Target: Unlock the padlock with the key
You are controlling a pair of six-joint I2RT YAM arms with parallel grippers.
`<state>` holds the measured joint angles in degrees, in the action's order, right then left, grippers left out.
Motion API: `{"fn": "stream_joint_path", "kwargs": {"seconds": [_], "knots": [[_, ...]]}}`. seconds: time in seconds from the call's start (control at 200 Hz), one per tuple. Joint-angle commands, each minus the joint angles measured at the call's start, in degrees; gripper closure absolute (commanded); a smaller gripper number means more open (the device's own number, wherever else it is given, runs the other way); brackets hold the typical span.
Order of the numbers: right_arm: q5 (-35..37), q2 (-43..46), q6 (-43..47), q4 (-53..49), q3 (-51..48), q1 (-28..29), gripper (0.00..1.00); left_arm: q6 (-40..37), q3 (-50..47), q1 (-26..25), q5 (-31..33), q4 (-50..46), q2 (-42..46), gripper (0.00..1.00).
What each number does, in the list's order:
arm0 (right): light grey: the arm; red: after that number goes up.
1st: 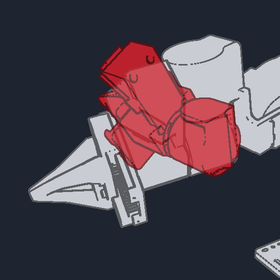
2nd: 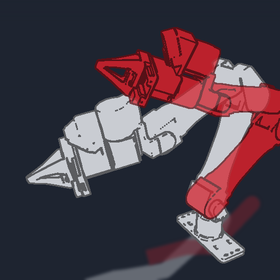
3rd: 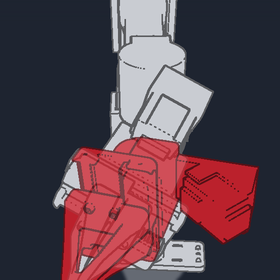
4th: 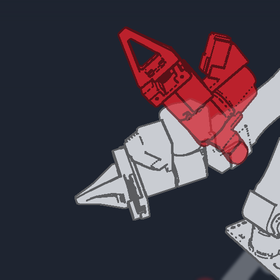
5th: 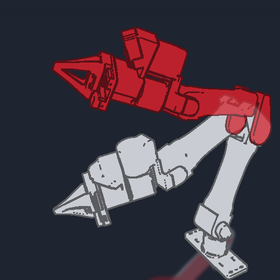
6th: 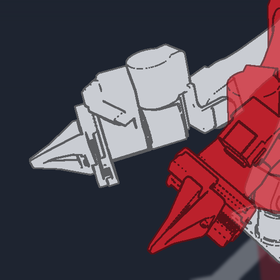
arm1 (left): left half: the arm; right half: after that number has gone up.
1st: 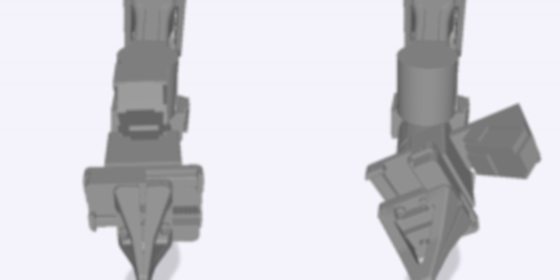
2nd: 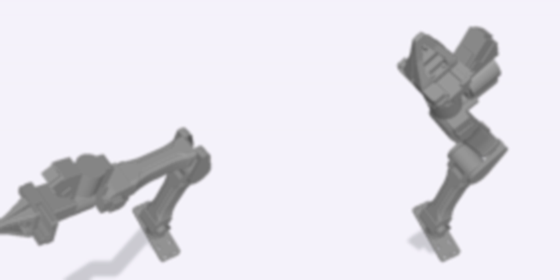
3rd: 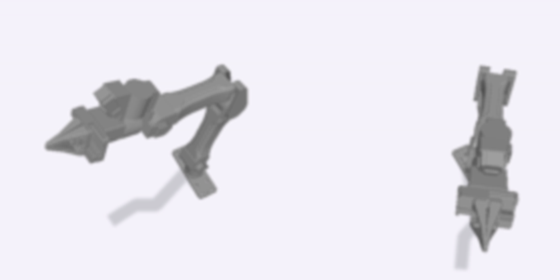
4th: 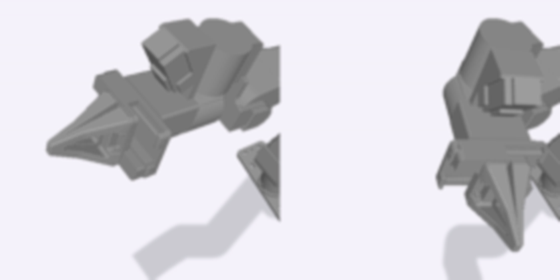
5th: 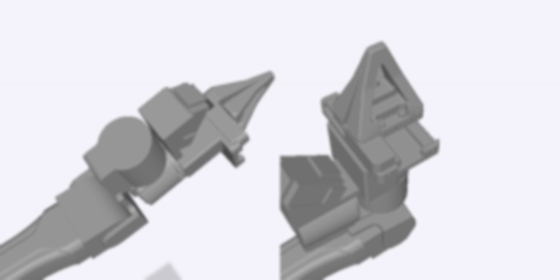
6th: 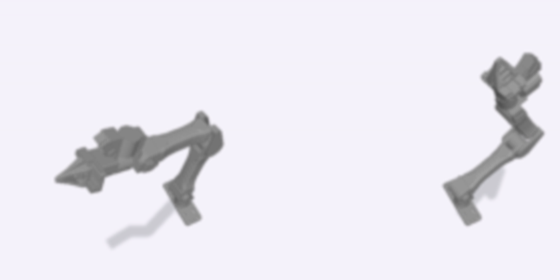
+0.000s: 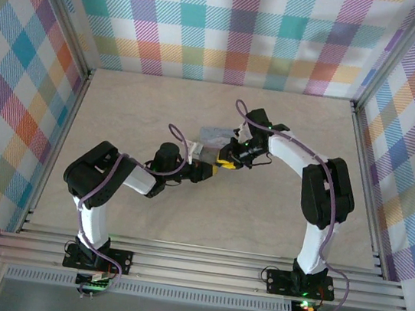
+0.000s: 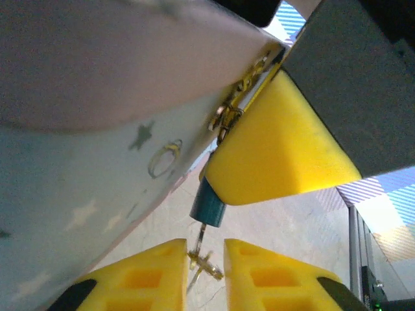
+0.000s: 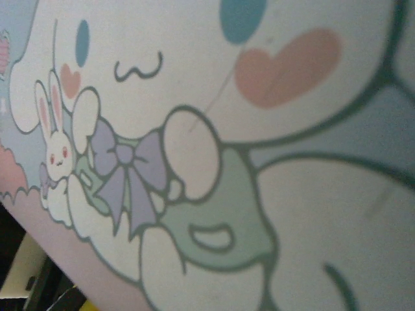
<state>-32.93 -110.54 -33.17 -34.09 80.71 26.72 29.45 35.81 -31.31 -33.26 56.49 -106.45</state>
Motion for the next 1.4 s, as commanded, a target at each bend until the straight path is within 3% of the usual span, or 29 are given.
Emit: {"fn": "stream_joint_path", "kwargs": {"seconds": [0.0, 0.23, 0.4, 0.755, 1.4], "knots": [[-3.18, -1.17, -2.15, -0.07, -1.15, 0.61, 1.0, -0.61, -1.55, 0.41, 0.93, -1.1, 1.99, 0.71], [-2.83, -1.08, -2.25, 0.65, -1.86, 0.34, 1.0, 0.27, -6.04, 2.99, 1.28, -3.54, 7.23, 0.63], [-2.81, -0.65, -1.97, 0.63, -2.13, 0.26, 1.0, 4.37, -6.55, 4.09, -4.72, -0.81, 8.23, 0.62], [-3.18, -0.1, -1.79, 0.76, -2.66, 0.27, 1.0, 11.06, -5.1, 4.02, -4.28, 9.86, 2.61, 0.65], [-3.55, 0.33, -1.6, -0.04, -2.75, 0.15, 1.0, 13.5, 0.11, 3.38, -5.5, 13.48, -4.53, 0.74]]}}
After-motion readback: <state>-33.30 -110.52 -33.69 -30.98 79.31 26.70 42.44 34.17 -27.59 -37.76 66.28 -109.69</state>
